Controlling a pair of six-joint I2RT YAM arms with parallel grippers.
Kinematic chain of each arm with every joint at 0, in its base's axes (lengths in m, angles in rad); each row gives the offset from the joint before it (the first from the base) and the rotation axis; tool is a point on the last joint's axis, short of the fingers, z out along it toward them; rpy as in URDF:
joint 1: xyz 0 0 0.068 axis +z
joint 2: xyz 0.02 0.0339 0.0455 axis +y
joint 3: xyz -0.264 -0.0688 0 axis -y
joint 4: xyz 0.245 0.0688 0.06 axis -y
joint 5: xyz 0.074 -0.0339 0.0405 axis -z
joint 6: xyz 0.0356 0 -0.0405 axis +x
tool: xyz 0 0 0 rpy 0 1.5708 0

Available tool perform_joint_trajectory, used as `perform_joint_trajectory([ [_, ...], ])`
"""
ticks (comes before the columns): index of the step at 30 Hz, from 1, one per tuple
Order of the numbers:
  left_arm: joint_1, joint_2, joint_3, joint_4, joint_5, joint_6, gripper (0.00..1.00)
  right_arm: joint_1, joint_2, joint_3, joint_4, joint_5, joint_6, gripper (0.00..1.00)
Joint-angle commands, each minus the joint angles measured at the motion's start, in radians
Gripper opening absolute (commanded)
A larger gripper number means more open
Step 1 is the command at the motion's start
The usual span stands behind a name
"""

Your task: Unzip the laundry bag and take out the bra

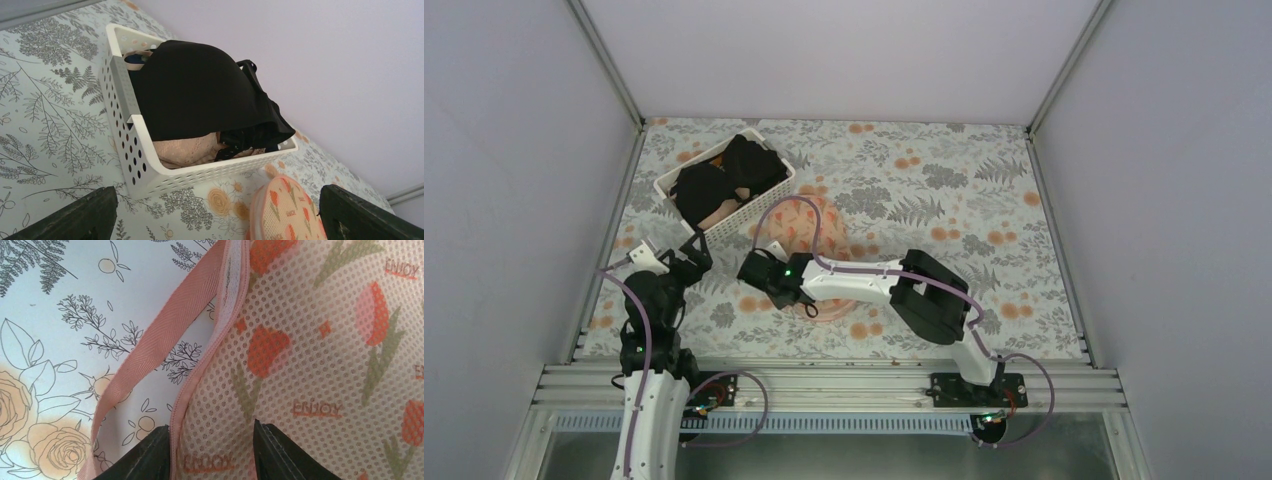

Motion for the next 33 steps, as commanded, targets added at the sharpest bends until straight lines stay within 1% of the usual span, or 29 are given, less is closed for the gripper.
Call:
perform_joint_trajectory([
  [1,0.010,0.001,-0.013,0.028,0.014,-0.007,1.00,0.005,-0.038,-0.009,-0.006,0.047,0.005,0.44],
  [4,0.010,-0.002,-0.016,0.029,0.016,-0.007,1.00,0.005,-0.019,-0.007,-0.008,0.057,-0.004,0.49],
  [6,0.010,-0.002,-0.016,0.030,0.016,-0.009,1.00,0.005,0.000,-0.006,0.017,0.028,-0.021,0.49],
  [8,0.010,-0.001,-0.017,0.029,0.017,-0.009,1.00,0.006,0.020,0.002,0.032,0.010,-0.029,0.47],
  [9,0.010,-0.001,-0.016,0.029,0.017,-0.009,1.00,0.006,0.031,0.012,0.027,0.011,-0.028,0.43],
  [11,0.011,-0.001,-0.016,0.031,0.020,-0.009,1.00,0.006,0.036,0.020,0.013,0.024,-0.022,0.32],
  [17,0.010,0.000,-0.020,0.036,0.025,-0.009,1.00,0.006,-0.003,0.005,0.014,0.030,-0.026,0.05],
  [21,0.010,0.002,-0.019,0.036,0.025,-0.008,1.00,0.006,-0.046,0.006,0.010,0.019,-0.020,0.04],
  [27,0.011,0.007,-0.020,0.039,0.031,-0.005,1.00,-0.001,-0.179,0.002,0.034,-0.016,-0.034,0.04],
  [33,0.012,0.009,-0.019,0.039,0.030,-0.003,1.00,-0.053,-0.326,-0.127,0.145,-0.130,-0.023,0.04],
])
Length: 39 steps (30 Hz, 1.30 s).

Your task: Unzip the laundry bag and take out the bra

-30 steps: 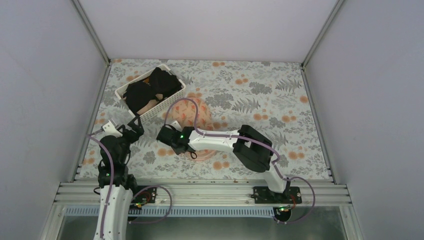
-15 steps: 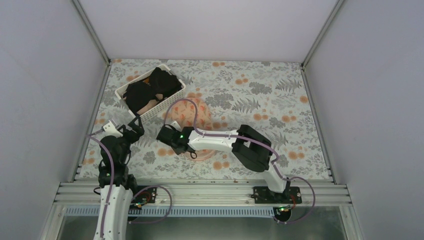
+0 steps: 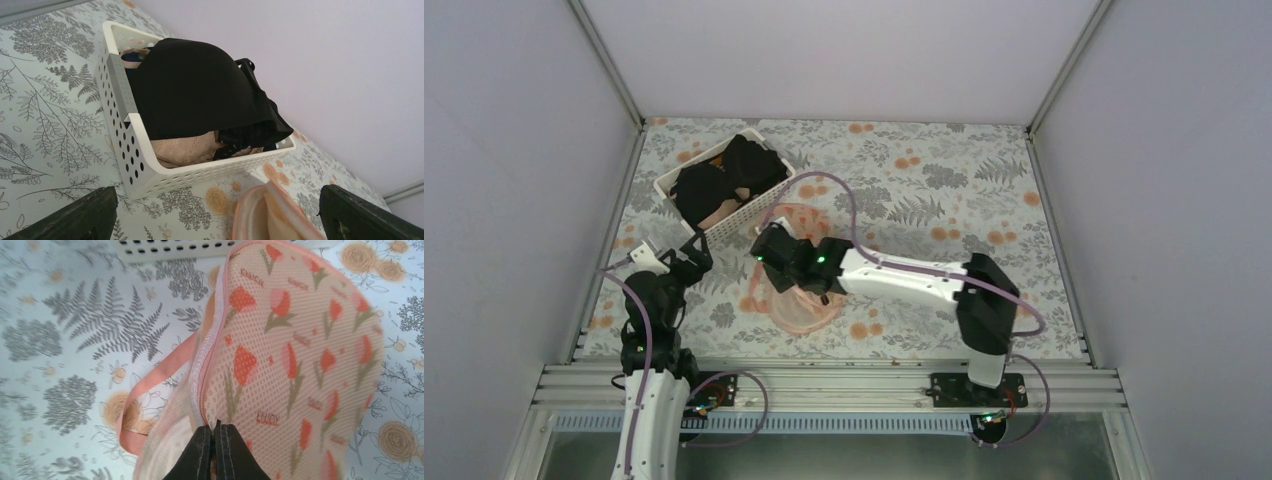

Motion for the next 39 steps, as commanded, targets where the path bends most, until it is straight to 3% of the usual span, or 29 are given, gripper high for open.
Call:
perform_joint_trajectory([
  [1,0.006,0.004,-0.007,0.016,0.012,0.000,1.00,-0.051,-0.114,-0.111,0.111,-0.092,0.015,0.04],
  [10,0.007,0.010,-0.006,0.017,0.012,0.002,1.00,-0.117,-0.203,-0.253,0.191,-0.159,0.013,0.04],
  [21,0.010,0.012,-0.007,0.018,0.014,0.002,1.00,-0.094,-0.065,-0.256,0.295,-0.330,0.012,0.12],
  [29,0.002,0.030,-0.010,0.047,0.080,-0.001,1.00,-0.094,-0.019,-0.236,0.267,-0.291,0.012,0.18],
  [35,-0.025,0.040,-0.009,0.057,0.123,-0.006,1.00,-0.094,-0.019,-0.239,0.255,-0.274,0.009,0.04],
  [39,-0.026,0.037,-0.010,0.053,0.118,-0.006,1.00,-0.094,-0.042,-0.226,0.240,-0.257,0.006,0.04],
])
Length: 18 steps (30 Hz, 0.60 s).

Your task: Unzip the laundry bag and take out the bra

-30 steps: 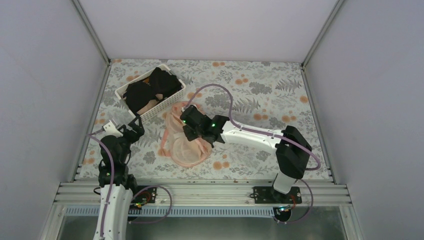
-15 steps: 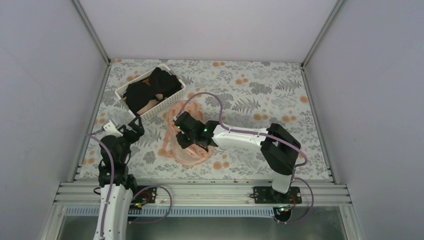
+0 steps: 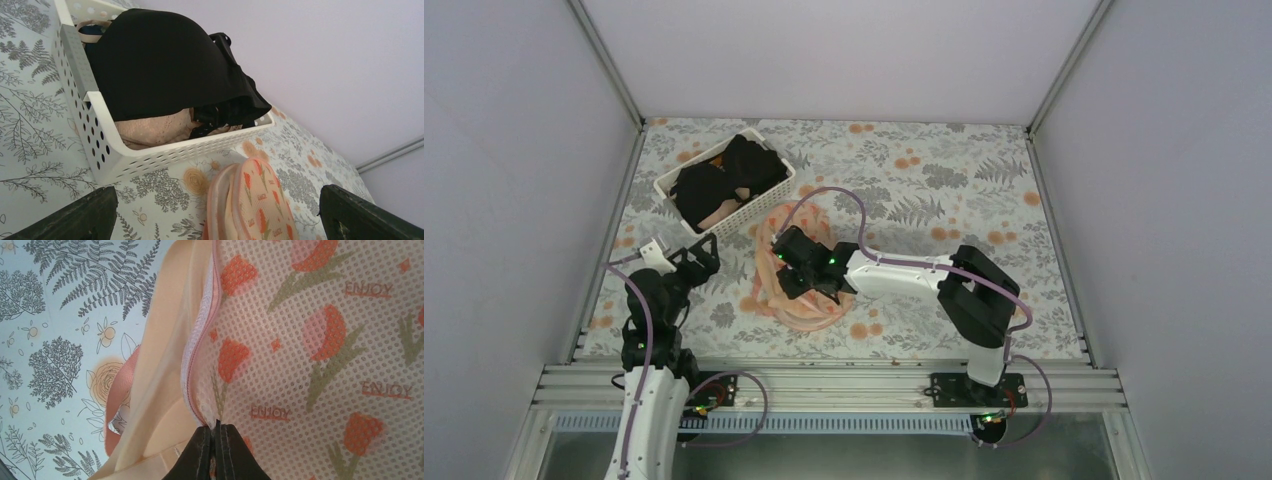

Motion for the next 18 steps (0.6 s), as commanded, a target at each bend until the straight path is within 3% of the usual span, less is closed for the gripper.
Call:
perform_joint_trajectory([
  [1,-0.003,-0.005,-0.008,0.028,0.020,-0.004,1.00,0.002,-0.029,0.023,-0.021,0.046,-0.002,0.04],
  [9,-0.003,-0.004,-0.007,0.021,0.007,-0.002,1.00,-0.063,-0.263,-0.090,0.027,0.110,0.058,0.04],
  [18,-0.001,0.004,-0.004,0.014,-0.001,0.002,1.00,-0.307,-0.510,-0.384,0.165,-0.007,0.142,0.04],
])
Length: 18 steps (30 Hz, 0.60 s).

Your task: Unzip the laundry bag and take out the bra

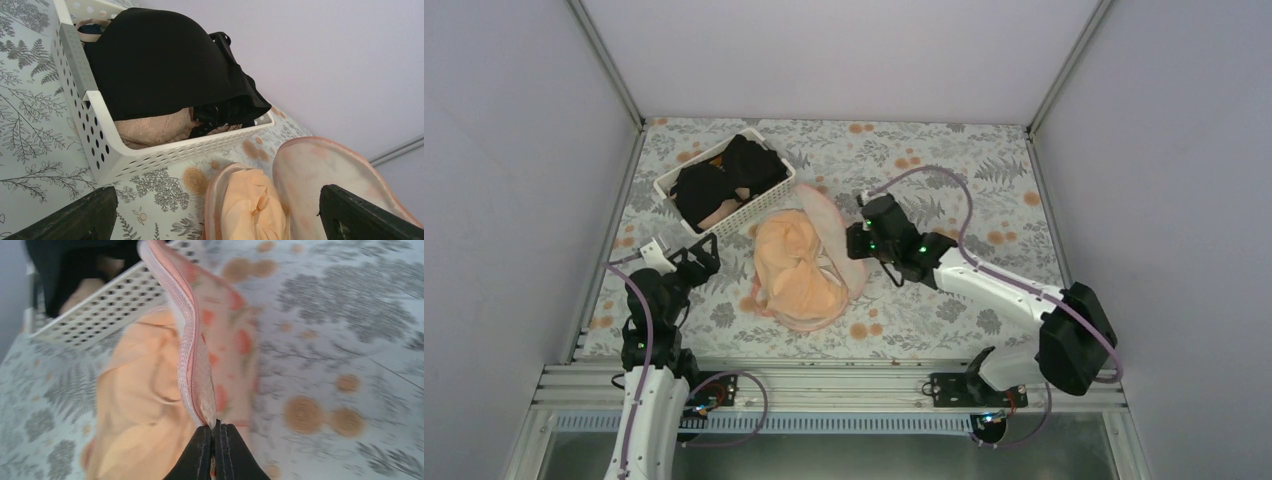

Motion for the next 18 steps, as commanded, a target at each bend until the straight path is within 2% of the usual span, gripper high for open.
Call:
perform_joint_trajectory([
  [1,-0.001,0.005,-0.002,0.013,-0.005,0.003,1.00,-0.098,-0.056,-0.120,0.067,-0.048,0.050,0.04],
  [8,-0.001,0.016,0.001,0.011,-0.006,0.007,1.00,-0.267,-0.065,-0.239,0.098,-0.096,0.021,0.04],
  [13,0.003,0.028,0.003,0.011,-0.008,0.010,1.00,-0.341,-0.072,-0.284,0.081,-0.081,0.049,0.04],
  [14,0.003,0.030,0.003,0.011,-0.008,0.010,1.00,-0.353,-0.074,-0.292,0.076,-0.076,0.056,0.08],
  [15,0.003,0.031,0.003,0.011,-0.008,0.010,1.00,-0.367,-0.078,-0.298,0.066,-0.060,0.062,0.21],
  [16,0.004,0.034,0.004,0.012,-0.008,0.010,1.00,-0.379,-0.081,-0.301,0.055,-0.047,0.066,0.44],
  [17,0.005,0.035,0.004,0.012,-0.008,0.010,1.00,-0.394,-0.087,-0.304,0.043,-0.036,0.067,0.61],
  [18,0.005,0.037,0.004,0.013,-0.006,0.011,1.00,-0.408,-0.095,-0.304,0.032,-0.030,0.065,0.73],
])
